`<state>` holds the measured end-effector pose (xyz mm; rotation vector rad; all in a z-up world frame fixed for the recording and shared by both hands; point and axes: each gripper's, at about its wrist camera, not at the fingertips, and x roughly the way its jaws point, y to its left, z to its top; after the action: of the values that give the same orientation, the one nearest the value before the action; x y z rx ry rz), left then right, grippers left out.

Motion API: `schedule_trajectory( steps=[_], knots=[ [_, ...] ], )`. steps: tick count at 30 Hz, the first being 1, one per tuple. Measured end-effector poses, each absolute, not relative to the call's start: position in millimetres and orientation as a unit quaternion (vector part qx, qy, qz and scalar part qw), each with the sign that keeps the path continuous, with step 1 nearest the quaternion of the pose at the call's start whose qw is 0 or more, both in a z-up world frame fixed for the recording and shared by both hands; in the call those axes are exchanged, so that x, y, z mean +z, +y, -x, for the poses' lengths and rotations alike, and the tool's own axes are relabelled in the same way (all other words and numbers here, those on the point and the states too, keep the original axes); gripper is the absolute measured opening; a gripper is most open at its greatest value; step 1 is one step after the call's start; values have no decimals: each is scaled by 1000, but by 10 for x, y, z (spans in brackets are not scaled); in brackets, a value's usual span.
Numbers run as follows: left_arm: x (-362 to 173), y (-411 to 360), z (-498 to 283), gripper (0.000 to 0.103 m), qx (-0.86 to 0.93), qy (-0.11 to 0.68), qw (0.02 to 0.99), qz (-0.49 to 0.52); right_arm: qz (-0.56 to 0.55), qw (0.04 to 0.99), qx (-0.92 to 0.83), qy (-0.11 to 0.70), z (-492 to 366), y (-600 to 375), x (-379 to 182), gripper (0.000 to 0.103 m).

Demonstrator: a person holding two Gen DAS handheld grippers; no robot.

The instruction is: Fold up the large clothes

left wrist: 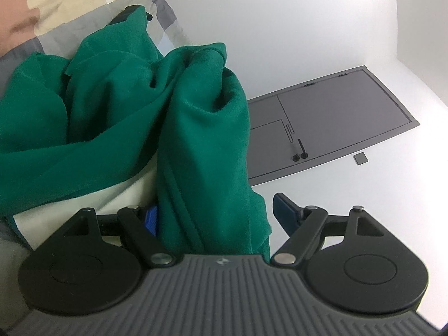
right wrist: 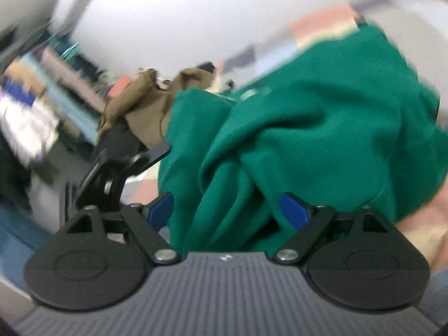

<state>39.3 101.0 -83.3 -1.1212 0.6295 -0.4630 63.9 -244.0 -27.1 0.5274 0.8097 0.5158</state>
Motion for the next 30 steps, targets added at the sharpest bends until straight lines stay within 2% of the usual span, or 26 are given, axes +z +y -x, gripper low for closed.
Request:
schedule_trajectory(
  steps=[6, 16, 19, 20, 21, 22, 23, 25, 27, 30],
  knots=[
    [-865, 967, -434, 80, -204, 296, 785, 504, -347, 814, 122, 450, -971, -2346, -627, 86],
    [-878, 929, -487, 73, -189, 305, 800, 482, -370, 811, 95, 443, -1287, -2312, -1025, 87],
    [-902, 902, -504, 66, -190, 307, 808, 465, -360, 820, 101, 434, -1332, -2392, -1081, 58],
    [-903, 895, -517, 63, -188, 311, 810, 461, -354, 824, 102, 431, -1331, -2451, -1080, 35],
    [-902, 893, -523, 54, -186, 310, 810, 461, -349, 827, 105, 427, -1325, -2487, -1076, 15],
    [-895, 906, -520, 43, -189, 306, 810, 463, -356, 826, 119, 421, -1316, -2525, -1071, 14],
    [-878, 906, -515, 37, -193, 301, 811, 463, -372, 819, 137, 415, -1277, -2576, -1052, 10],
    [-827, 895, -481, 21, -199, 291, 819, 454, -375, 823, 164, 394, -1226, -2624, -956, 9],
    [-743, 896, -421, 15, -207, 271, 828, 445, -358, 838, 185, 367, -1155, -2644, -792, 8],
    [-601, 969, -261, 11, -227, 220, 831, 457, -344, 855, 231, 311, -990, -2724, -486, 7]
  ],
)
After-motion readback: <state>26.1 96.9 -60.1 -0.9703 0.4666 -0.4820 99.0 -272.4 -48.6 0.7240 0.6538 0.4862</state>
